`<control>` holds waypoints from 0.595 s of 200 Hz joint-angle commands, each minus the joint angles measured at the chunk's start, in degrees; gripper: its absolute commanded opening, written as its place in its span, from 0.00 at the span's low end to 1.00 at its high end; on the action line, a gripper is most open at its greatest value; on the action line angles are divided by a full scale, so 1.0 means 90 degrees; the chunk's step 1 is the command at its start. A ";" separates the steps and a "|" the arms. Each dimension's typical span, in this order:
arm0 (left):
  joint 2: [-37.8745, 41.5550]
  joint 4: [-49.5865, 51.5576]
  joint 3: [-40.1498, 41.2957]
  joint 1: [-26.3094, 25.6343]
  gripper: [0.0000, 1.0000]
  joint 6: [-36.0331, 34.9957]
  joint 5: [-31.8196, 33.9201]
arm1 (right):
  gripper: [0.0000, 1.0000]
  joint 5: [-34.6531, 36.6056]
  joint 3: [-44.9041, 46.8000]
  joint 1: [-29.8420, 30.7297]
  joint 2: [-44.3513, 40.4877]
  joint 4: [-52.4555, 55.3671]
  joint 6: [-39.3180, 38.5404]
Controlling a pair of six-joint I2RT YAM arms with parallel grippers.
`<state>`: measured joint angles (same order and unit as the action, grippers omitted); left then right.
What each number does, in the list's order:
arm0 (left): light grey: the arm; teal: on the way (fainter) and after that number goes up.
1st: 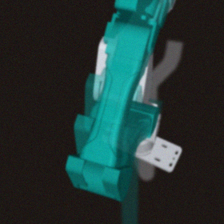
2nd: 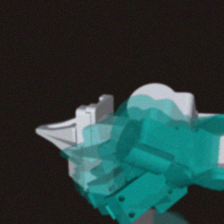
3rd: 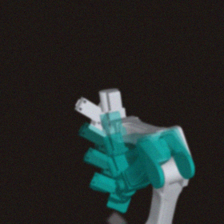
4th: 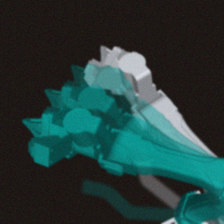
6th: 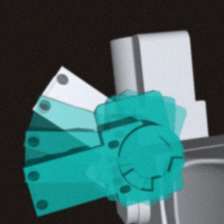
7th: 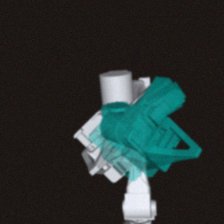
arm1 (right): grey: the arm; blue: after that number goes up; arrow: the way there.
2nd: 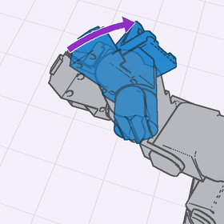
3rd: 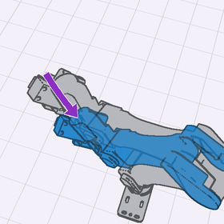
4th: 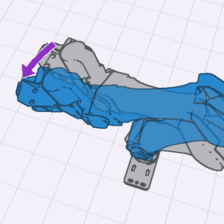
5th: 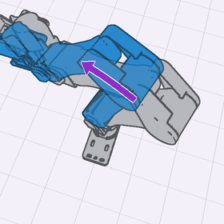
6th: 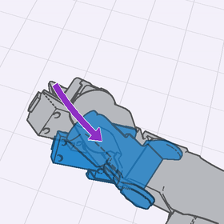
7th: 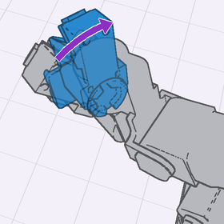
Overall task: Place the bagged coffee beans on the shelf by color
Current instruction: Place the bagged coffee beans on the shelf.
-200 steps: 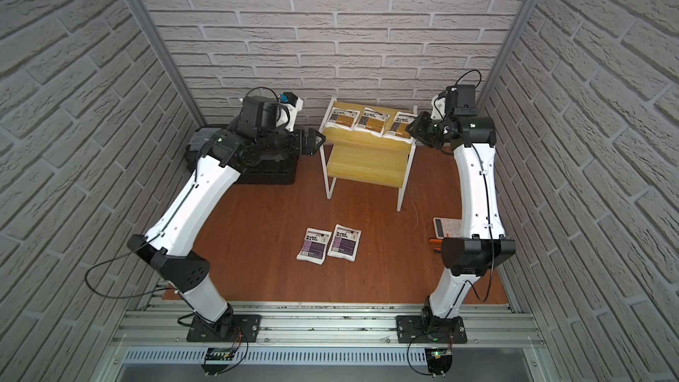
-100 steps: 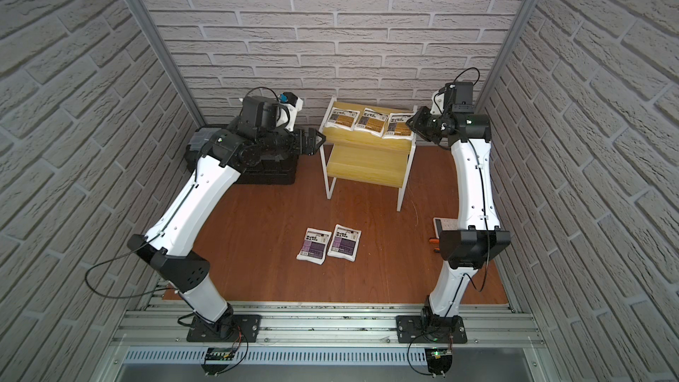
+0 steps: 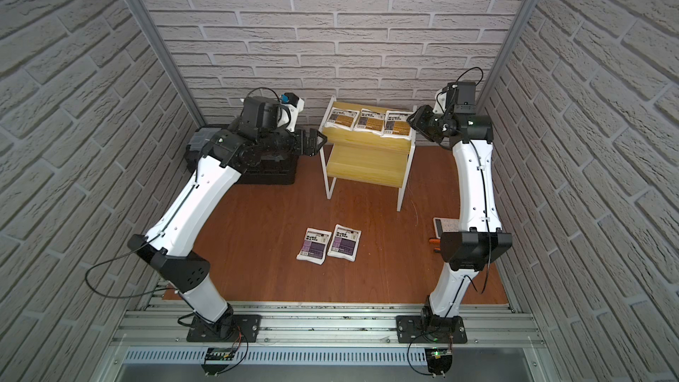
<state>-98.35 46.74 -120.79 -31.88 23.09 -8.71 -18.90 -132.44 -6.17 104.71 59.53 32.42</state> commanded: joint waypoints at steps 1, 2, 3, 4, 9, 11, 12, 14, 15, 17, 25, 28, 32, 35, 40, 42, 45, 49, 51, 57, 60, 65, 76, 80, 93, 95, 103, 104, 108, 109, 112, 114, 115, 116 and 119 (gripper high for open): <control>-0.0021 -0.0214 -0.0112 -0.0050 0.98 0.0015 -0.0084 | 0.49 0.0075 0.0106 -0.0032 -0.0490 -0.0289 0.0054; -0.0020 -0.0213 -0.0113 -0.0046 0.98 0.0014 -0.0081 | 0.49 0.0067 0.0106 -0.0029 -0.0491 -0.0297 0.0057; -0.0020 -0.0213 -0.0113 -0.0044 0.98 0.0018 -0.0079 | 0.49 0.0058 0.0106 -0.0028 -0.0501 -0.0306 0.0063; -0.0020 -0.0213 -0.0114 -0.0048 0.98 0.0015 -0.0078 | 0.49 0.0043 0.0106 -0.0027 -0.0501 -0.0316 0.0071; -0.0021 -0.0225 -0.0112 -0.0049 0.99 0.0016 -0.0083 | 0.49 -0.0006 0.0098 -0.0020 -0.0501 -0.0342 0.0098; -0.0020 -0.0223 -0.0111 -0.0046 0.99 0.0025 -0.0079 | 0.49 -0.0024 0.0092 -0.0018 -0.0501 -0.0356 0.0110; -0.0020 -0.0228 -0.0112 -0.0044 0.99 0.0024 -0.0083 | 0.49 -0.0036 0.0089 -0.0017 -0.0501 -0.0360 0.0114; -0.0020 -0.0229 -0.0113 -0.0042 0.98 0.0023 -0.0083 | 0.49 -0.0060 0.0088 -0.0017 -0.0494 -0.0370 0.0127; -0.0020 -0.0231 -0.0114 -0.0042 0.99 0.0022 -0.0080 | 0.49 -0.0069 0.0082 -0.0017 -0.0493 -0.0377 0.0132; -0.0027 -0.0237 -0.0119 -0.0042 0.99 0.0025 -0.0085 | 0.49 -0.0096 0.0074 -0.0012 -0.0487 -0.0394 0.0139; -0.0030 -0.0235 -0.0104 -0.0060 0.98 0.0022 -0.0084 | 0.49 -0.0164 0.0041 0.0007 -0.0456 -0.0437 0.0183; -0.0030 -0.0240 -0.0103 -0.0061 0.99 0.0027 -0.0095 | 0.49 -0.0188 0.0018 0.0016 -0.0437 -0.0444 0.0194; -0.0033 -0.0246 -0.0115 -0.0057 0.98 0.0036 -0.0094 | 0.49 -0.0194 -0.0024 0.0024 -0.0408 -0.0441 0.0208; -0.0040 -0.0243 -0.0113 -0.0052 0.98 0.0037 -0.0090 | 0.49 -0.0206 -0.0050 0.0049 -0.0381 -0.0442 0.0213; -0.0040 -0.0251 -0.0112 -0.0061 0.99 0.0032 -0.0088 | 0.49 -0.0218 -0.0099 0.0073 -0.0330 -0.0440 0.0218; -0.0044 -0.0244 -0.0111 -0.0061 0.98 0.0039 -0.0092 | 0.49 -0.0223 -0.0123 0.0076 -0.0307 -0.0437 0.0224; -0.0041 -0.0251 -0.0113 -0.0066 0.98 0.0042 -0.0095 | 0.50 -0.0225 -0.0157 0.0093 -0.0272 -0.0433 0.0235; -0.0049 -0.0254 -0.0109 -0.0071 0.98 0.0042 -0.0090 | 0.50 -0.0238 -0.0208 0.0113 -0.0229 -0.0428 0.0230; -0.0049 -0.0260 -0.0108 -0.0069 0.98 0.0047 -0.0088 | 0.50 -0.0235 -0.0226 0.0118 -0.0201 -0.0424 0.0241; -0.0049 -0.0253 -0.0114 -0.0071 0.99 0.0047 -0.0087 | 0.50 -0.0239 -0.0296 0.0146 -0.0131 -0.0414 0.0252; -0.0054 -0.0255 -0.0119 -0.0071 0.98 0.0042 -0.0083 | 0.50 -0.0242 -0.0339 0.0162 -0.0094 -0.0413 0.0263; -0.0049 -0.0257 -0.0114 -0.0073 0.98 0.0042 -0.0083 | 0.50 -0.0247 -0.0391 0.0185 -0.0036 -0.0418 0.0274; -0.0059 -0.0258 -0.0113 -0.0074 0.99 0.0043 -0.0081 | 0.50 -0.0237 -0.0506 0.0234 0.0084 -0.0423 0.0298; -0.0060 -0.0251 -0.0115 -0.0074 0.99 0.0042 -0.0086 | 0.50 -0.0236 -0.0546 0.0251 0.0135 -0.0423 0.0302; -0.0059 -0.0236 -0.0109 -0.0074 0.99 0.0042 -0.0069 | 0.50 -0.0240 -0.0701 0.0294 0.0290 -0.0414 0.0323; -0.0059 -0.0236 -0.0113 -0.0079 0.99 0.0047 -0.0065 | 0.50 -0.0243 -0.0715 0.0295 0.0314 -0.0406 0.0330; -0.0059 -0.0233 -0.0114 -0.0078 0.98 0.0042 -0.0066 | 0.50 -0.0271 -0.0790 0.0316 0.0408 -0.0412 0.0349; -0.0059 -0.0228 -0.0114 -0.0079 0.98 0.0047 -0.0067 | 0.50 -0.0272 -0.0796 0.0325 0.0422 -0.0407 0.0351; -0.0063 -0.0223 -0.0109 -0.0072 0.99 0.0047 -0.0065 | 0.50 -0.0278 -0.0824 0.0331 0.0457 -0.0405 0.0360; -0.0061 -0.0228 -0.0111 -0.0077 0.99 0.0049 -0.0066 | 0.50 -0.0281 -0.0832 0.0333 0.0466 -0.0404 0.0366; -0.0059 -0.0226 -0.0104 -0.0076 0.99 0.0043 -0.0065 | 0.50 -0.0282 -0.0852 0.0349 0.0501 -0.0403 0.0370; -0.0059 -0.0226 -0.0106 -0.0077 0.99 0.0044 -0.0062 | 0.50 -0.0276 -0.0863 0.0353 0.0518 -0.0408 0.0366; -0.0059 -0.0219 -0.0105 -0.0079 0.98 0.0043 -0.0055 | 0.50 -0.0279 -0.0867 0.0358 0.0526 -0.0406 0.0369; -0.0064 -0.0221 -0.0109 -0.0080 0.98 0.0042 -0.0051 | 0.50 -0.0281 -0.0873 0.0361 0.0535 -0.0404 0.0371; -0.0061 -0.0216 -0.0105 -0.0081 0.99 0.0042 -0.0051 | 0.50 -0.0281 -0.0884 0.0372 0.0556 -0.0405 0.0379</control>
<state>-98.56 46.72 -120.79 -32.27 23.20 -8.93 -20.75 -138.39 -3.55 107.96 57.69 34.94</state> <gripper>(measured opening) 0.985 0.498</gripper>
